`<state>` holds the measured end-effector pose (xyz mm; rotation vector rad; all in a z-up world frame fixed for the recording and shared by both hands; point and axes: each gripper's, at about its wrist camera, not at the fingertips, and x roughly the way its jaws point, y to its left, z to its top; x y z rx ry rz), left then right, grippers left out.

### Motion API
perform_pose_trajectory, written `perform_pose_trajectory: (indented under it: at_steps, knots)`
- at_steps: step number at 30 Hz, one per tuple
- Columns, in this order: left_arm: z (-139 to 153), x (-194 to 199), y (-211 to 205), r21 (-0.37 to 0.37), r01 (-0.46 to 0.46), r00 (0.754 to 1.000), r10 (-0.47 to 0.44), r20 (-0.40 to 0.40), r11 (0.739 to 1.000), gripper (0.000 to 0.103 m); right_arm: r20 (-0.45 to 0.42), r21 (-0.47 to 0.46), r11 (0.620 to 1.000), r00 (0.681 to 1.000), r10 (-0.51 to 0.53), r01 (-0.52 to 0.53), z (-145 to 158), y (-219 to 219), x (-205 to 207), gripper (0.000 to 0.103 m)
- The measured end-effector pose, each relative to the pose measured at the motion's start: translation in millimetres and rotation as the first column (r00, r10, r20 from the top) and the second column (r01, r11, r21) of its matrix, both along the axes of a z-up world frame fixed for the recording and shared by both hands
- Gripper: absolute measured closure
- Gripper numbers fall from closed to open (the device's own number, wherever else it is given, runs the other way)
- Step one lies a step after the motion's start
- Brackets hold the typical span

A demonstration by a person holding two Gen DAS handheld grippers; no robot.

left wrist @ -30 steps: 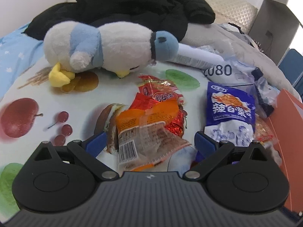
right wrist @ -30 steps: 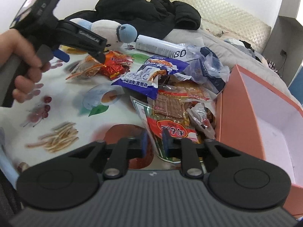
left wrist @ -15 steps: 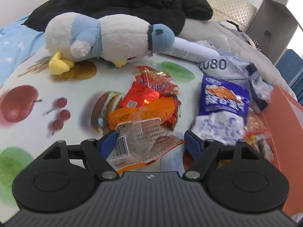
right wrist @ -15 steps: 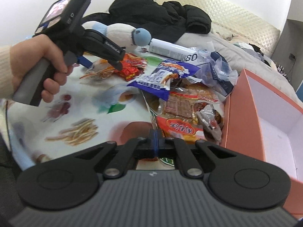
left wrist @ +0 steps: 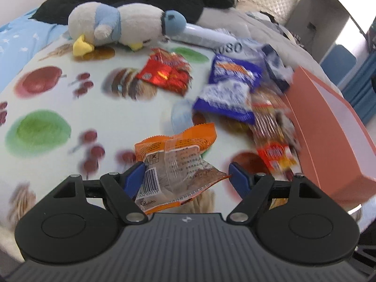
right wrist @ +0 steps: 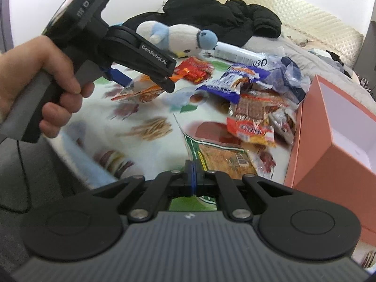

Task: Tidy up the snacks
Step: 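Close the left tool on the orange packet while the right tool grasps the green-edged packet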

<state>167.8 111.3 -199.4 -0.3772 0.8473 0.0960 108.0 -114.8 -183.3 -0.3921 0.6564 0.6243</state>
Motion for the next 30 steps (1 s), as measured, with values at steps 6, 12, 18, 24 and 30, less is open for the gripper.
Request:
perform_pose_trajectory:
  at_steps: [6, 12, 18, 24, 30]
  knots:
    - [2.2, -29.3, -17.2, -0.004, 0.029, 1.000, -0.029, -0.011, 1.000, 0.021, -0.047, -0.037, 0.999, 0.999, 0.004, -0.006, -6.5, -12.2, -12.4, 0.099]
    - [-3.1, -38.2, -26.7, 0.006, 0.021, 0.999, -0.021, -0.027, 1.000, 0.012, -0.090, -0.027, 0.997, 0.993, -0.076, 0.074, -11.2, -34.6, -10.7, 0.092]
    - [-2.1, -42.5, -28.6, -0.022, 0.019, 1.000, -0.020, -0.022, 1.000, 0.010, -0.186, 0.070, 0.984, 0.971, -0.148, 0.163, -14.2, -51.9, -3.7, 0.015]
    - [-1.9, -39.8, -25.5, -0.053, -0.012, 1.000, 0.011, -0.007, 0.999, 0.010, -0.294, 0.282, 0.884, 0.911, -0.290, 0.373, -7.7, -78.6, 10.0, 0.015]
    - [-3.2, -30.6, -25.9, -0.070, -0.041, 0.999, 0.041, -0.003, 0.997, 0.010, -0.270, 0.207, 0.792, 0.811, -0.518, 0.575, -24.3, -80.5, 34.8, 0.015]
